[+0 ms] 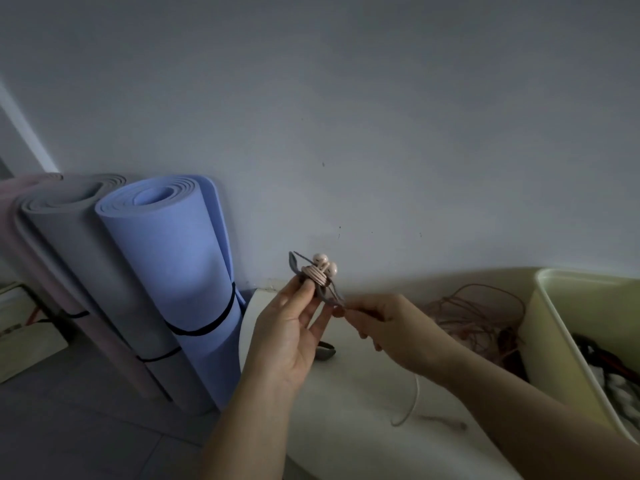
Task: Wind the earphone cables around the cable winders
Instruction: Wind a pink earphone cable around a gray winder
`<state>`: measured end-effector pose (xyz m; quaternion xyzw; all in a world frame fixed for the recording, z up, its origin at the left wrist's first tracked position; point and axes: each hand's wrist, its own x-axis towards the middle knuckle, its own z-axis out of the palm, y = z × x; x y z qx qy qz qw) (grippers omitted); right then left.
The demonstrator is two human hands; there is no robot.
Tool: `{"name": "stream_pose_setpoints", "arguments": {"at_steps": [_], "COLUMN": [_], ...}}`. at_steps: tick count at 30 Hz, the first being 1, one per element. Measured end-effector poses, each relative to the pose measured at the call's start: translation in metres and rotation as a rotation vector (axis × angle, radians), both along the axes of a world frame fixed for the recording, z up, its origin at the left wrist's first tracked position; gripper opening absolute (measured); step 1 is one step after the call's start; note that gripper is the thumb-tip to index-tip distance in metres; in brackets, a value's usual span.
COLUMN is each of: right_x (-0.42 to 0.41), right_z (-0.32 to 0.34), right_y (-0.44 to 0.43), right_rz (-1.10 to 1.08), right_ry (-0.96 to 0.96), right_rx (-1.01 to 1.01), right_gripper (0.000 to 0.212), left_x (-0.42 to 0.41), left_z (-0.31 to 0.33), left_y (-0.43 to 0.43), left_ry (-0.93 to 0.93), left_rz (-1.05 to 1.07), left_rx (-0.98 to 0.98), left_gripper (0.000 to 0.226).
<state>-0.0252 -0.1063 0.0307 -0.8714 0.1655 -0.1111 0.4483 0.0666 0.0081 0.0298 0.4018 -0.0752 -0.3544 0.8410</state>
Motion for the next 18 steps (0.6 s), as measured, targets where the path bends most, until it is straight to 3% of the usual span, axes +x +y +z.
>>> {"name": "stream_pose_setpoints", "arguments": {"at_steps": [3, 7, 10, 13, 18], "right_x": [-0.004, -0.008, -0.011, -0.017, -0.024], "right_z": [0.004, 0.014, 0.022, 0.034, 0.038], "right_y": [0.001, 0.000, -0.005, -0.016, -0.029], "right_rz": [0.025, 0.006, -0.062, -0.161, -0.193], "right_ry": [0.005, -0.053, -0.093, -0.139, -0.190], "right_rx": [-0.244, -0.407, -0.424, -0.364, -0.271], "right_gripper": [0.024, 0.022, 0.021, 0.020, 0.018], "left_x": [0.002, 0.001, 0.002, 0.000, -0.004], "left_z": [-0.002, -0.002, -0.009, -0.012, -0.009], "left_y": [0.000, -0.001, 0.000, 0.002, 0.006], "left_ry": [0.017, -0.172, -0.466, -0.824, -1.004], "left_rz": [0.081, 0.090, 0.129, 0.037, -0.271], "left_rx": [0.031, 0.153, 0.409, 0.623, 0.676], "left_gripper": [0.023, 0.020, 0.015, 0.021, 0.020]}}
